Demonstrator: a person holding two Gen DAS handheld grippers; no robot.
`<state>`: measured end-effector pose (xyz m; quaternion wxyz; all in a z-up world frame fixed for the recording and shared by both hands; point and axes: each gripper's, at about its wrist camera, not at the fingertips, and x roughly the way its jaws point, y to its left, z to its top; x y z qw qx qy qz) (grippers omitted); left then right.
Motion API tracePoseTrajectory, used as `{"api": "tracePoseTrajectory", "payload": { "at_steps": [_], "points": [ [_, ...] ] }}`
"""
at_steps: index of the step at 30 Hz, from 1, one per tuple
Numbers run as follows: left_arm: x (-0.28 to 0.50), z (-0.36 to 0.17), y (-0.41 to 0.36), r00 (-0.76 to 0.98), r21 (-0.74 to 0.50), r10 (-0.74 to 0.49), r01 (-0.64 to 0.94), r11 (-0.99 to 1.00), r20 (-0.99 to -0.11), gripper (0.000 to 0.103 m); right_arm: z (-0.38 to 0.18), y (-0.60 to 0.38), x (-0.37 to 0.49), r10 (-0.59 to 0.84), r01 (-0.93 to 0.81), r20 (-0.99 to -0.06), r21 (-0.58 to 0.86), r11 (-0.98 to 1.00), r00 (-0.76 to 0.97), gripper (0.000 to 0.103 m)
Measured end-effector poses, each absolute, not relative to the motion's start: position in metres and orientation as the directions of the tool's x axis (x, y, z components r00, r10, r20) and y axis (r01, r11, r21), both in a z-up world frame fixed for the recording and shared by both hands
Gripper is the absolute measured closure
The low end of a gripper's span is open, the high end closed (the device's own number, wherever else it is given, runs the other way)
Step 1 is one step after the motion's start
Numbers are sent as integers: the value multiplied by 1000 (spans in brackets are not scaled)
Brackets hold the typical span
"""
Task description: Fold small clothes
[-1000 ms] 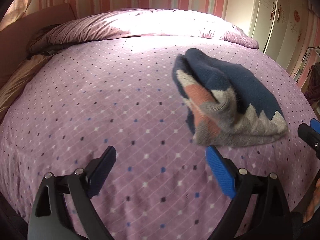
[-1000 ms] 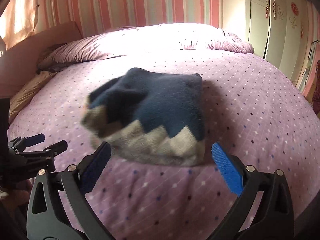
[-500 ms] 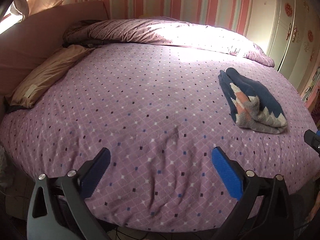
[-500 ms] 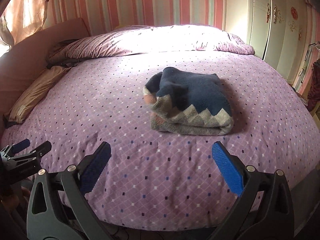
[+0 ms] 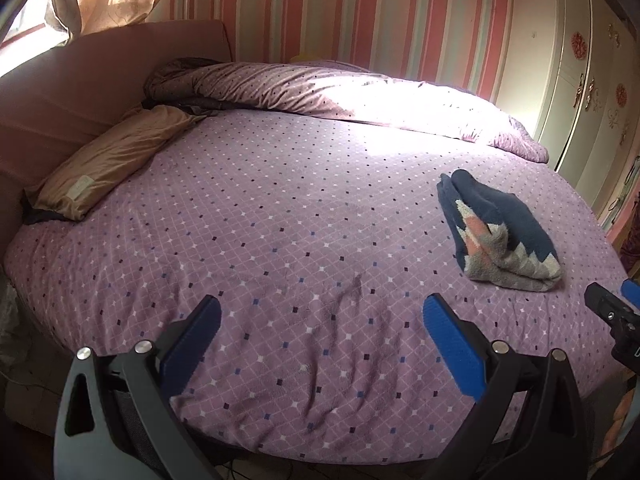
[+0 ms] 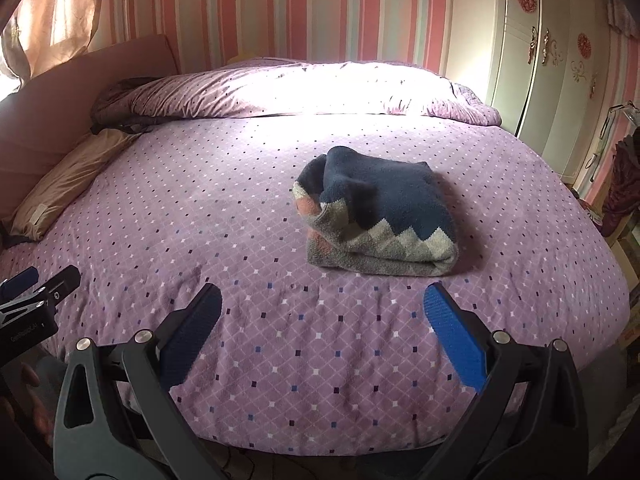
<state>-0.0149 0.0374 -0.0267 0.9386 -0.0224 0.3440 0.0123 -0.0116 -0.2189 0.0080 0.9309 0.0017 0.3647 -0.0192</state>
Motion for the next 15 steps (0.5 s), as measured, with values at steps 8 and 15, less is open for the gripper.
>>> {"api": "tracePoseTrajectory", "payload": {
  "at_steps": [8,15],
  "points": [
    [-15,-17,26,780,-53,-24,-12,999,-626,2,9,-225,-10,-40,46,-672,-9,999,740,3],
    [-19,-8,16,800,-13,5,-16,1000,-600,2,10,-228,-8,-34,43,-671,-3,999,740,3]
  ]
}}
